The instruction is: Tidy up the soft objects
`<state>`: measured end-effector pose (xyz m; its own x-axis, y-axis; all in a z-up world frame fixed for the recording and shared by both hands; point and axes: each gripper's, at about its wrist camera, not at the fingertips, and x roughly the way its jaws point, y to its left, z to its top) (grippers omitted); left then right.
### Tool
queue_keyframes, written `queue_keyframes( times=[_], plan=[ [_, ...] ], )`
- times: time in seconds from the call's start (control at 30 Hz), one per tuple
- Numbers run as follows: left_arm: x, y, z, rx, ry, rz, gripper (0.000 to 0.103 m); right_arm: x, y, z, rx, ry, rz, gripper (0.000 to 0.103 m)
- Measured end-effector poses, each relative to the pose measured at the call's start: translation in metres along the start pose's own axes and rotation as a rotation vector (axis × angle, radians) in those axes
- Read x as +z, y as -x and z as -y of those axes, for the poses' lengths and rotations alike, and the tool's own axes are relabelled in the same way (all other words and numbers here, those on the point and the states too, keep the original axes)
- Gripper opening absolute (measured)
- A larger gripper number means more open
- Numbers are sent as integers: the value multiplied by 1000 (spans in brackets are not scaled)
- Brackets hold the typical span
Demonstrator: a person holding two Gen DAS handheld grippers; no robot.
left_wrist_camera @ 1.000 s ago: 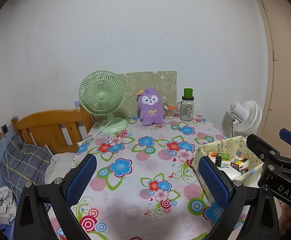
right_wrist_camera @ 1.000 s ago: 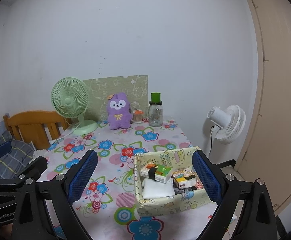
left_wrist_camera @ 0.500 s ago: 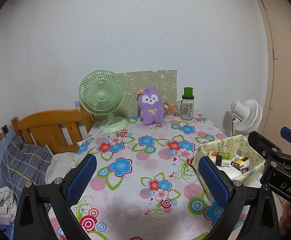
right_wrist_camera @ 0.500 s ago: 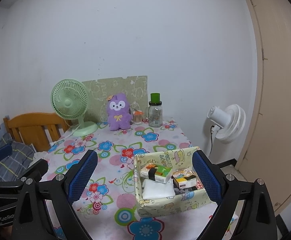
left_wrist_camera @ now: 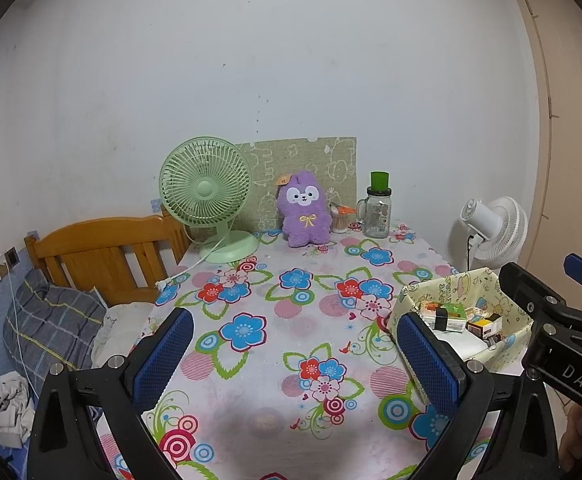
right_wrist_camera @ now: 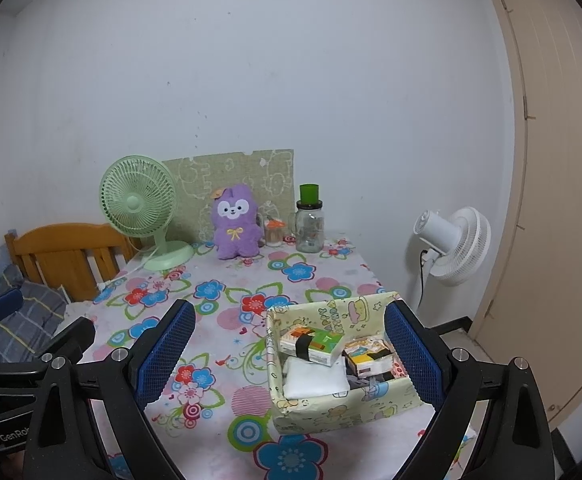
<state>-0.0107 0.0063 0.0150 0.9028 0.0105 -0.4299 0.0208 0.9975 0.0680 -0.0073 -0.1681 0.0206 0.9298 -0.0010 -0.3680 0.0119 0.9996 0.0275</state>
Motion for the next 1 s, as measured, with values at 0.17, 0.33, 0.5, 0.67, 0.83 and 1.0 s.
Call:
queue_keyframes(
  times=[0.17, 0.33, 0.5, 0.67, 0.83, 1.0],
  plan=[
    [1, -1, 0, 0, 2, 1, 103, 0, -1, 0, 1, -4, -5, 97],
    [0, -1, 0, 0, 3, 5, 103, -1, -1, -1, 2, -4, -2, 97],
    [-1, -1, 0, 1, 1, 2, 103, -2, -3, 0, 3, -13, -6, 97],
    [-2, -3, 1, 0, 3, -3, 103, -2, -2, -2, -9, -1, 2, 97],
    [-4, -1, 0, 2, 10, 14, 103, -1, -2, -2, -4, -5, 13, 97],
    [-4, 0, -1, 2, 14, 12, 103, 0, 0, -2, -5, -5, 22, 97]
  ],
)
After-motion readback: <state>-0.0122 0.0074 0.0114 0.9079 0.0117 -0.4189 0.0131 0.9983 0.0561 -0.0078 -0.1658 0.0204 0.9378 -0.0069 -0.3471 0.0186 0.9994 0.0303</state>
